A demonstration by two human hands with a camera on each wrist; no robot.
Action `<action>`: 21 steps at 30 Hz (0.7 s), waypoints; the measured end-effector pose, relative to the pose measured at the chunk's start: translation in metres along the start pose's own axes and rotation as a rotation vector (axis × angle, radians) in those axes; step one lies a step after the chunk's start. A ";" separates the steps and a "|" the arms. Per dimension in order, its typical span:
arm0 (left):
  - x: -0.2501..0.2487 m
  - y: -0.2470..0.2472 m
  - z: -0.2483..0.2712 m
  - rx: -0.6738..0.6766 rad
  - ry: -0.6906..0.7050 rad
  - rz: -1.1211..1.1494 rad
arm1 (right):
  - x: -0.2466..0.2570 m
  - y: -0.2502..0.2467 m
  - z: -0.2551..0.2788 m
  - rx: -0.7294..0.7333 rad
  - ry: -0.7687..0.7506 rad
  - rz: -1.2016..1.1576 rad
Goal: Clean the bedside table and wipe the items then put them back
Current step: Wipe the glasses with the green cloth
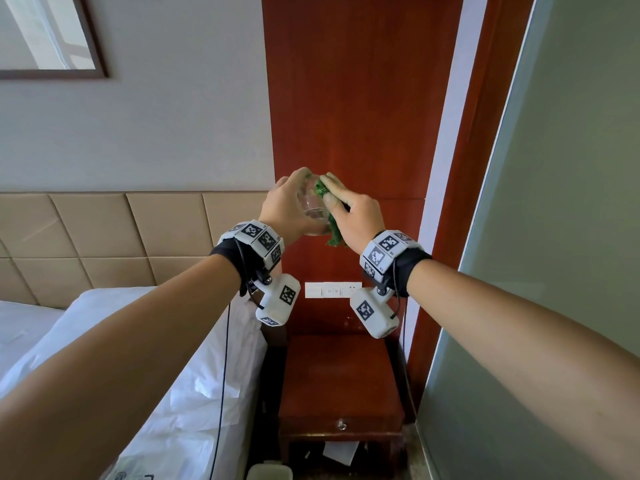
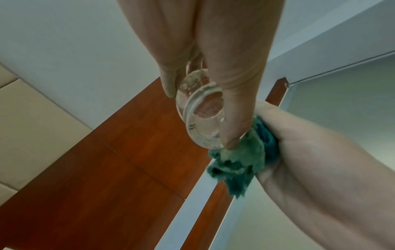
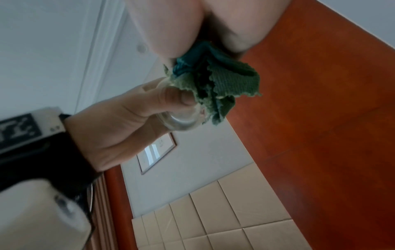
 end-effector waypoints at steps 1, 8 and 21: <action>-0.003 0.001 0.000 0.004 0.008 -0.010 | 0.001 -0.001 -0.004 -0.003 0.032 -0.015; -0.005 -0.005 -0.003 0.059 0.007 -0.101 | 0.011 -0.001 -0.003 -0.018 0.023 0.031; -0.004 -0.006 0.007 0.054 -0.041 -0.112 | 0.009 0.010 0.008 -0.002 0.041 0.087</action>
Point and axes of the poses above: each hand's wrist, its own z-axis away from the middle knuckle, its own y-axis out of the palm, x = y × z, the point moved 2 cm from there along -z, towards the middle knuckle, and after that the axes turned 13 degrees about y, right-handed, at the moved point
